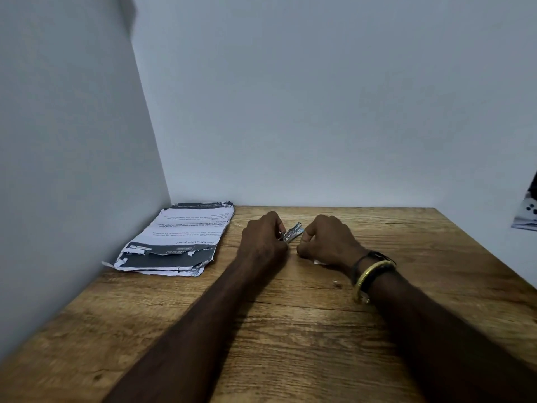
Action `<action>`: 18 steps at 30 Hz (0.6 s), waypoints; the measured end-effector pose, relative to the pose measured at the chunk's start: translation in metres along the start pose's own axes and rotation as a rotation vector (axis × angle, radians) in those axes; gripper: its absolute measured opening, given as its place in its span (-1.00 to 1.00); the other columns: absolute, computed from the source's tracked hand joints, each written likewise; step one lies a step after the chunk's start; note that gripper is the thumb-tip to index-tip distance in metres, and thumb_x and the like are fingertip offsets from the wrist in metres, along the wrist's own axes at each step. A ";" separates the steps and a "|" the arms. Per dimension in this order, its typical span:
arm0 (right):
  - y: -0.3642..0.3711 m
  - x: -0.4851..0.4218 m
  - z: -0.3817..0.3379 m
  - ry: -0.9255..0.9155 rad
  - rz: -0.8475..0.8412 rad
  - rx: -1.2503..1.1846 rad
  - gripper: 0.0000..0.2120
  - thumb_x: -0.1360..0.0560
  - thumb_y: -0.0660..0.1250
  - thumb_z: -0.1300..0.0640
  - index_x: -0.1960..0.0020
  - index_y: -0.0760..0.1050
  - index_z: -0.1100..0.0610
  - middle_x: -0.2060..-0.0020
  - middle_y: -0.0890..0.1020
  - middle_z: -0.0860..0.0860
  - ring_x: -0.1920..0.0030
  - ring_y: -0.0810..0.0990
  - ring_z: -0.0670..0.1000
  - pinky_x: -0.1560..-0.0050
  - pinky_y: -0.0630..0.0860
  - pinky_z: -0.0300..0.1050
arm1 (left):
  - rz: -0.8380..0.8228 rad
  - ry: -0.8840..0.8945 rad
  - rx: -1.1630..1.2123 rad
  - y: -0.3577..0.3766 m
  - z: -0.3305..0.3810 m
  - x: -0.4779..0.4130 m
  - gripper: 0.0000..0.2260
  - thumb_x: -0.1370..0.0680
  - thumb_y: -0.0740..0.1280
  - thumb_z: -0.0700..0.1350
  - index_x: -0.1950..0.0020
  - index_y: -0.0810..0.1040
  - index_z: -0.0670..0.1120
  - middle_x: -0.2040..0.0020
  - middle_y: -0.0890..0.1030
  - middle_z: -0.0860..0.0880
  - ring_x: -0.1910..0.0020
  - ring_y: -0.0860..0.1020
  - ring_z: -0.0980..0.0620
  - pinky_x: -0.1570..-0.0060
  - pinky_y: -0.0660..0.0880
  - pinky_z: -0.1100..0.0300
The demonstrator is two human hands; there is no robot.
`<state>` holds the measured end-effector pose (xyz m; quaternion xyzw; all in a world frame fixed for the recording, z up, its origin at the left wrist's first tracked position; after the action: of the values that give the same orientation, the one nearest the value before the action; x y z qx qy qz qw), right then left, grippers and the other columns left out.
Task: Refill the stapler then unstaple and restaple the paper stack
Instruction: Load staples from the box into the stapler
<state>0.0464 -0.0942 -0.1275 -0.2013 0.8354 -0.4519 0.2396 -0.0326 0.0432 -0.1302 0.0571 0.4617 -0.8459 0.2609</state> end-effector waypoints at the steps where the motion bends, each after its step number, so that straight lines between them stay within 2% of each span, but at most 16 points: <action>1: 0.000 0.000 0.001 -0.005 0.006 -0.018 -0.89 -0.30 0.50 0.06 0.30 0.71 0.11 0.36 0.72 -0.02 0.22 0.71 0.02 0.03 0.64 -0.04 | 0.001 -0.005 -0.012 0.001 0.000 0.000 -0.79 -0.38 0.44 -0.23 0.11 0.52 0.03 0.10 0.66 0.02 0.05 0.61 -0.02 0.04 0.53 0.07; 6: -0.008 -0.003 0.012 0.073 0.130 -0.138 -0.80 -0.40 0.49 0.02 0.31 0.64 0.13 0.26 0.72 -0.05 0.14 0.68 0.04 0.08 0.62 -0.03 | -0.014 -0.030 -0.053 0.004 -0.002 0.000 -0.83 -0.40 0.43 -0.20 0.07 0.55 0.00 0.10 0.66 0.03 0.05 0.60 -0.04 0.03 0.57 0.02; 10: -0.009 0.001 0.017 0.175 0.138 -0.035 -0.80 -0.35 0.49 -0.09 0.26 0.63 0.04 0.22 0.69 -0.07 0.13 0.65 0.04 0.13 0.53 -0.10 | -0.041 -0.029 -0.052 0.005 -0.004 -0.001 -0.83 -0.40 0.42 -0.17 0.05 0.56 0.02 0.10 0.67 0.03 0.05 0.61 -0.03 0.06 0.54 0.09; 14: -0.007 0.001 0.016 0.175 0.096 -0.083 -0.85 -0.38 0.48 -0.01 0.24 0.66 0.07 0.19 0.73 -0.03 0.10 0.67 0.05 0.03 0.63 -0.03 | -0.059 -0.024 -0.049 0.006 -0.005 -0.002 -0.81 -0.39 0.46 -0.13 0.03 0.57 0.03 0.08 0.68 0.04 0.04 0.61 0.00 0.08 0.51 0.14; 18: -0.008 -0.003 0.022 0.149 0.094 -0.177 -0.83 -0.48 0.39 0.11 0.21 0.71 0.12 0.13 0.76 -0.01 0.02 0.69 0.07 -0.02 0.63 -0.02 | -0.079 -0.022 -0.056 0.006 -0.005 -0.003 -0.79 -0.40 0.48 -0.12 0.01 0.57 0.03 0.05 0.68 0.03 0.02 0.62 0.01 0.01 0.56 0.10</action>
<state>0.0632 -0.1112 -0.1304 -0.1480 0.8961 -0.3782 0.1791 -0.0274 0.0463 -0.1368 0.0222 0.4843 -0.8429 0.2336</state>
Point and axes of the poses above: each hand's wrist, its own x-axis away from the middle knuckle, its own y-axis out of the palm, z = x × y, the point moved 2 cm from there along -x, towards the middle knuckle
